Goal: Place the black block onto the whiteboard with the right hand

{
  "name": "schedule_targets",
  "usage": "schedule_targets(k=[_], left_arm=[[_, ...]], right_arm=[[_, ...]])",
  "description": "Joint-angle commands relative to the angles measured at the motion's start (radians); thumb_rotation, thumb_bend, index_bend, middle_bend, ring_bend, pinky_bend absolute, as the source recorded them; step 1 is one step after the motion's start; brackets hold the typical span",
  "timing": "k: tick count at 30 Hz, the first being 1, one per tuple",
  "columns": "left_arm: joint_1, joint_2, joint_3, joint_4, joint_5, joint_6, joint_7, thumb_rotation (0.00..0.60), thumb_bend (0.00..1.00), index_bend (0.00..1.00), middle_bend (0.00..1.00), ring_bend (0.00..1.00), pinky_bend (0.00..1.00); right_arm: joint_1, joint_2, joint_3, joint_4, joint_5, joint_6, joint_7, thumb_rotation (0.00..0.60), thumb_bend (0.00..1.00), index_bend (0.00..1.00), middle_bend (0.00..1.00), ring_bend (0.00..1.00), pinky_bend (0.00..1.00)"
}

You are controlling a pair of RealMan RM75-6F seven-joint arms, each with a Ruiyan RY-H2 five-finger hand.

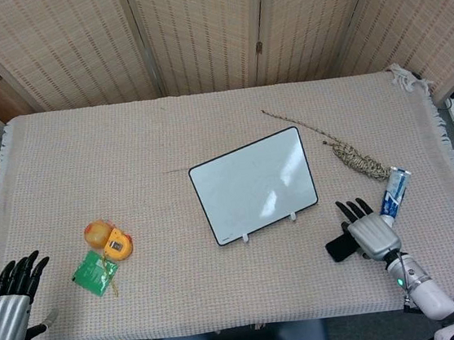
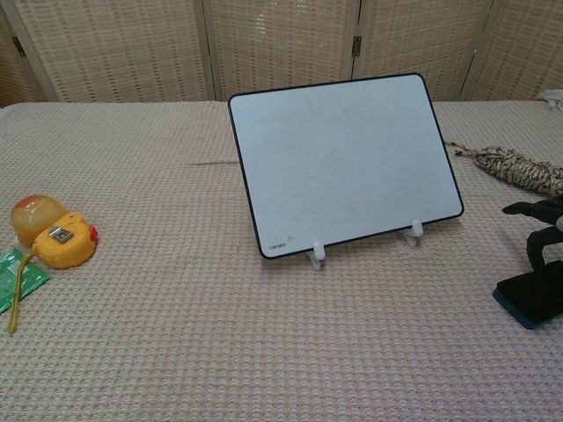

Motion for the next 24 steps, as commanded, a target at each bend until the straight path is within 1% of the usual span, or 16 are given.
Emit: schedule_targets(k=[1,3,7,9,12,14,15,18,20,24], left_arm=[[-0.001,0.0,-0.001,0.0,-0.002,-0.002,0.0,0.6,0.24,0.0,0.0,0.0,0.0],[-0.001,0.0,-0.001,0.0,-0.002,-0.002,-0.001,0.6,0.24,0.0,0.0,0.0,0.0],[0.0,0.0,0.0,0.0,0.001,0.0,0.0,0.6,0.24,0.0,0.0,0.0,0.0],[0.0,0.0,0.0,0.0,0.001,0.0,0.001,0.6,0.24,0.0,0.0,0.0,0.0],[-0.001,0.0,0.0,-0.001,0.0,-0.003,0.003,0.6,0.24,0.0,0.0,0.0,0.0],[-0.001,0.0,0.0,-0.001,-0.001,-0.003,0.004,0.6,0.24,0.0,0.0,0.0,0.0],[0.0,-0.001,-0.002,0.0,-0.002,-0.001,0.006,0.6,0.24,0.0,0.0,0.0,0.0],[0.0,-0.001,-0.002,0.001,-0.005,-0.004,0.004,0.6,0.24,0.0,0.0,0.0,0.0],[-0.001,0.002,-0.002,0.002,-0.005,-0.005,-0.003,0.6,0.24,0.0,0.0,0.0,0.0],[-0.003,0.005,-0.002,0.003,-0.004,-0.006,-0.013,0.6,0.24,0.0,0.0,0.0,0.0]], right_arm=[[-0.005,-0.01,0.004,0.013,-0.021,0.028,0.02,0.6,0.31,0.48,0.0,0.02,0.0],[-0.013,-0.018,0.013,0.021,-0.043,0.067,0.045,0.6,0.31,0.49,0.0,0.02,0.0],[-0.028,-0.052,0.047,0.049,-0.109,0.179,0.132,0.6,0.31,0.52,0.03,0.03,0.0],[-0.024,-0.077,0.067,0.07,-0.148,0.23,0.168,0.6,0.31,0.52,0.03,0.03,0.0],[-0.006,-0.141,0.108,0.123,-0.203,0.31,0.174,0.6,0.31,0.52,0.03,0.03,0.0],[0.015,-0.207,0.14,0.193,-0.24,0.366,0.147,0.6,0.31,0.52,0.02,0.02,0.0],[0.032,-0.248,0.157,0.249,-0.259,0.39,0.104,0.6,0.31,0.52,0.01,0.01,0.0],[0.077,-0.334,0.19,0.375,-0.286,0.417,0.031,0.6,0.31,0.52,0.0,0.0,0.0],[0.112,-0.389,0.209,0.456,-0.289,0.414,0.032,0.6,0.31,0.51,0.0,0.0,0.0],[0.167,-0.454,0.239,0.551,-0.269,0.383,0.078,0.6,0.31,0.5,0.0,0.0,0.0]])
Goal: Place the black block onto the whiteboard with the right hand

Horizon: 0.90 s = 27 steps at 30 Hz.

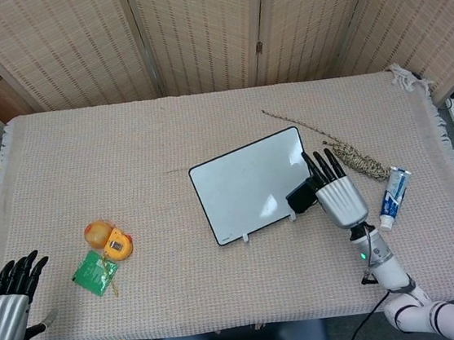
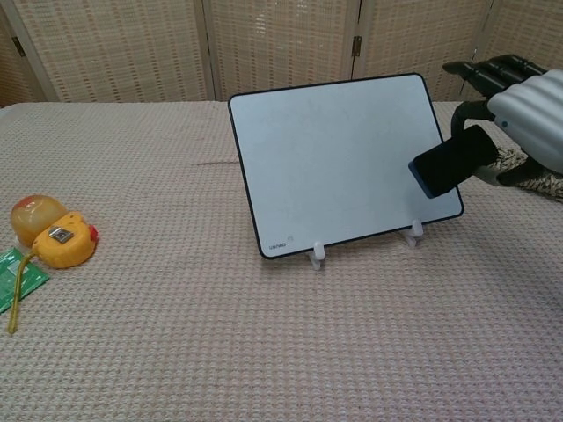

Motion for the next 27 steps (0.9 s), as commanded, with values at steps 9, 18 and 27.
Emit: schedule_targets(k=[9,18,27], left_arm=[[-0.007,0.007,-0.002,0.002,-0.007,-0.012,-0.021,0.6,0.24,0.0,0.0,0.0,0.0],[-0.009,0.012,-0.004,0.004,-0.012,-0.016,-0.034,0.6,0.24,0.0,0.0,0.0,0.0],[-0.009,0.009,-0.006,0.006,-0.017,-0.016,-0.025,0.6,0.24,0.0,0.0,0.0,0.0]], right_arm=[[0.152,-0.198,0.071,0.294,0.024,-0.039,0.102,0.6,0.31,0.45,0.0,0.0,0.0],[0.172,-0.231,0.062,0.351,0.045,-0.041,0.158,0.6,0.31,0.0,0.0,0.0,0.0],[-0.055,0.191,-0.067,-0.348,0.106,-0.031,0.101,0.6,0.31,0.0,0.0,0.0,0.0]])
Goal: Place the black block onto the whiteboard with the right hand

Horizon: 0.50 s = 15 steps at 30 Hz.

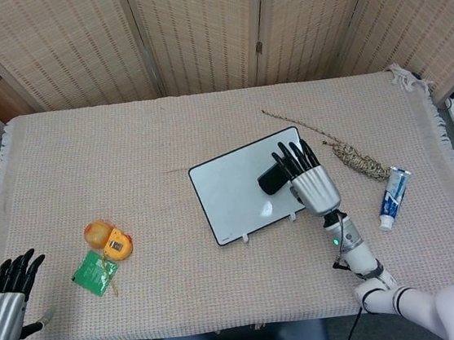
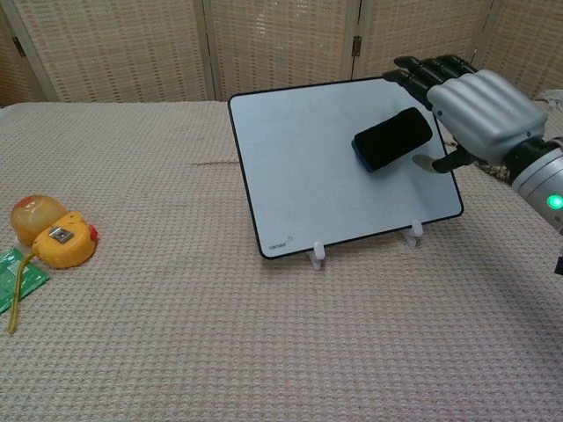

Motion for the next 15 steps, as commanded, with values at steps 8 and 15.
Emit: schedule_targets(k=[8,15], left_arm=[[0.009,-0.02,0.002,-0.009,0.002,0.011,0.071,0.6,0.24,0.0,0.0,0.0,0.0],[0.021,-0.029,0.006,-0.01,0.015,0.031,0.097,0.6,0.24,0.0,0.0,0.0,0.0]], right_arm=[[-0.345,0.726,-0.262,-0.893,0.199,-0.018,-0.17,0.6,0.31,0.0,0.0,0.0,0.0],[-0.419,0.726,-0.278,-0.833,0.161,0.035,-0.034,0.6,0.31,0.0,0.0,0.0,0.0]])
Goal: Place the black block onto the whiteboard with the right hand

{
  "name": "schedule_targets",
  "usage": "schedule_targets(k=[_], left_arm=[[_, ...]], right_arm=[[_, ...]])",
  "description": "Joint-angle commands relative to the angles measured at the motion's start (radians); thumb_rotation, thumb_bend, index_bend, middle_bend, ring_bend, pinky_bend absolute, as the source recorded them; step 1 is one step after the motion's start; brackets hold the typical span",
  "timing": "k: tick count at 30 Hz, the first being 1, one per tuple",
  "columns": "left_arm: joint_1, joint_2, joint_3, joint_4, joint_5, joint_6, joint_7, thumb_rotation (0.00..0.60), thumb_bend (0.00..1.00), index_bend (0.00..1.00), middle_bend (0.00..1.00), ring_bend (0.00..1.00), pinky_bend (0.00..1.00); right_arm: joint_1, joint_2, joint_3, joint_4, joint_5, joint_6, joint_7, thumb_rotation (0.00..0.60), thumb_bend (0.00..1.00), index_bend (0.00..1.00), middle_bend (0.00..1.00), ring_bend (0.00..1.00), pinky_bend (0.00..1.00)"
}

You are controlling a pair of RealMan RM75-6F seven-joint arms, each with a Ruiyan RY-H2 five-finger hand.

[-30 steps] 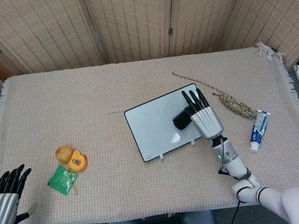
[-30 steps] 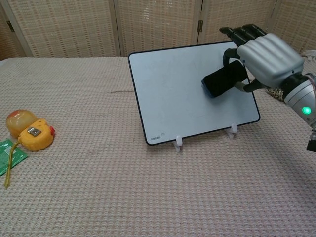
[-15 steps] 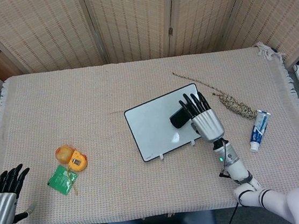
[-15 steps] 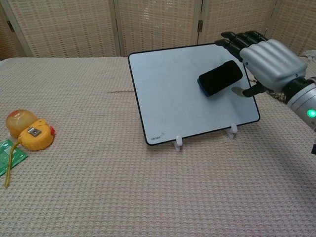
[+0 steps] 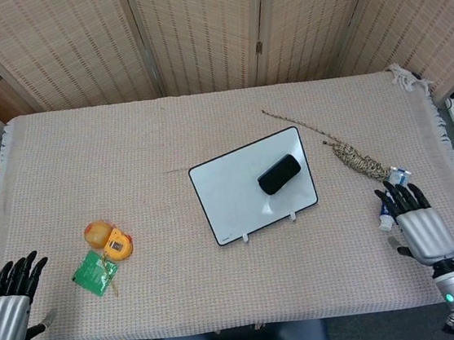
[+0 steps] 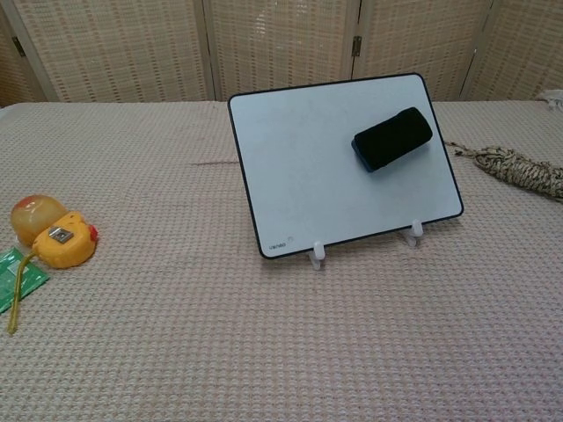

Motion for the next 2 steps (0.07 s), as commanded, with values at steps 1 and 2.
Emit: schedule_targets(k=[1,2], left_arm=[[0.001,-0.001,0.0,0.0,0.001,0.001,0.002,0.6,0.24,0.0,0.0,0.0,0.0],[0.001,-0.001,-0.001,0.0,0.0,0.001,0.001,0.6,0.24,0.0,0.0,0.0,0.0]], right_arm=[[-0.045,-0.005,-0.028,0.026,-0.011,0.032,0.044,0.6,0.31,0.0,0.0,0.0,0.0],[-0.048,-0.008,-0.029,0.03,-0.016,0.032,0.039,0.6,0.31,0.0,0.0,0.0,0.0]])
